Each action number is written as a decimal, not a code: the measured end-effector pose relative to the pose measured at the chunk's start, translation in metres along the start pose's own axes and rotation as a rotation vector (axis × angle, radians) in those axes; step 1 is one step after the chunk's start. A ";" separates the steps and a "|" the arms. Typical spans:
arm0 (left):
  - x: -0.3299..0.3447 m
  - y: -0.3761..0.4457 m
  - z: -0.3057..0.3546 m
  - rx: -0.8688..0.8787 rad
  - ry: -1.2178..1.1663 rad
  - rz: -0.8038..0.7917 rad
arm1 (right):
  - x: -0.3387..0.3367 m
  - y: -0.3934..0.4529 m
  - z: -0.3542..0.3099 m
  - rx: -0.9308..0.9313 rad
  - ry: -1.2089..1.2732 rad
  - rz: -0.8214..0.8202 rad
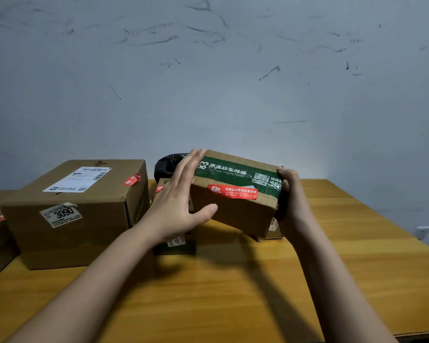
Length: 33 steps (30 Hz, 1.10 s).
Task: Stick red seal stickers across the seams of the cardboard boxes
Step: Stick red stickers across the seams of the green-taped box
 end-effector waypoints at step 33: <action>-0.003 -0.032 -0.015 -0.088 -0.507 0.394 | 0.002 -0.051 -0.032 -0.642 -0.583 0.175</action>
Point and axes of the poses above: each hand's wrist, its own y-axis towards the middle knuckle, its own x-axis out of the palm, z = x × y, the point moved 4 cm from there along y, towards the middle knuckle, and after that the axes turned 5 degrees about x, right-handed, at the moved point
